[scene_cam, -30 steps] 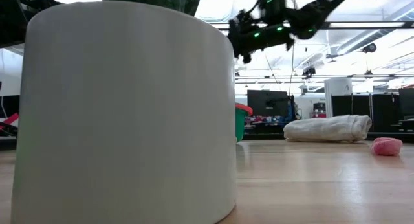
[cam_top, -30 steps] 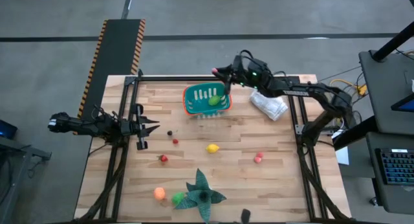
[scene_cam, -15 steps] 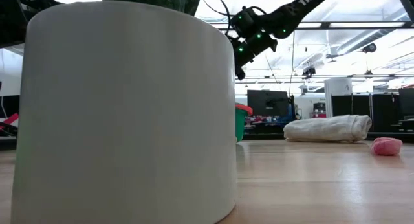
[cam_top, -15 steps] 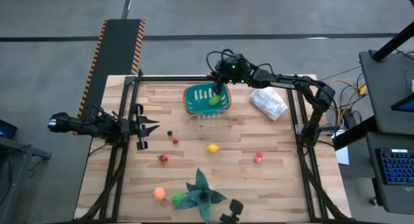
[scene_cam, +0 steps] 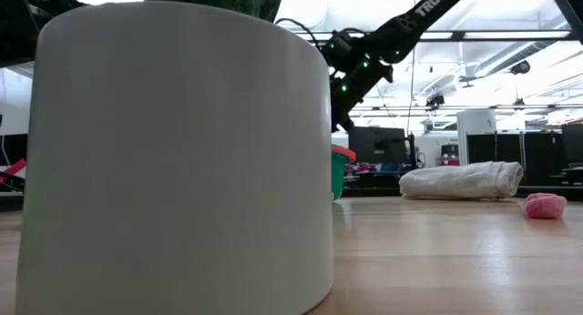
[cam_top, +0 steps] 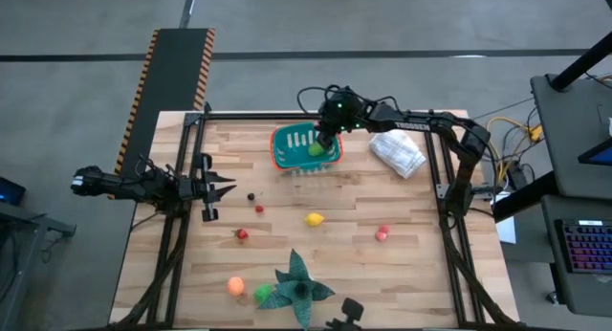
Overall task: Pick and placing Produce into tupperware
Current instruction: Put the peach toy into the bin
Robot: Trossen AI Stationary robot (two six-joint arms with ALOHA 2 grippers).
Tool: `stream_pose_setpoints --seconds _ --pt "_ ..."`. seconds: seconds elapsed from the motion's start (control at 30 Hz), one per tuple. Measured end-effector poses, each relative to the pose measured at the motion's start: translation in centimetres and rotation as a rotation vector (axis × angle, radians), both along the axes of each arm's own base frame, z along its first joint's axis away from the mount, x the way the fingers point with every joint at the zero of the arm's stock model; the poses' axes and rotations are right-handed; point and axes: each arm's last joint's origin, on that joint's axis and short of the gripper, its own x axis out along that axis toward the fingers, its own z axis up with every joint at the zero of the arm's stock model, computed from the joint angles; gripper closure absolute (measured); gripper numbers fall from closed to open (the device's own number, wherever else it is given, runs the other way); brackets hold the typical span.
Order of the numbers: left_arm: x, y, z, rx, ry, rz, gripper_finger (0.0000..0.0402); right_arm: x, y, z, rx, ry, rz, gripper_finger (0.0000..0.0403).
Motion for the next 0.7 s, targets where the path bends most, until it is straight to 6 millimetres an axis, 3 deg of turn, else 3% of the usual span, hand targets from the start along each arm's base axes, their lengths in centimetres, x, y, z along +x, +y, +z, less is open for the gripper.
stream_pose_setpoints --seconds 0.23,0.7 --pt "0.0 0.0 0.0 0.0 0.0 0.0 0.0356 0.2 -0.2 -1.9 0.003 0.076 -0.021 0.0335" --pt "0.0 0.0 0.0 0.0 0.0 0.0 0.0356 0.0 -0.2 -2.2 -0.004 0.114 -0.014 0.0335"
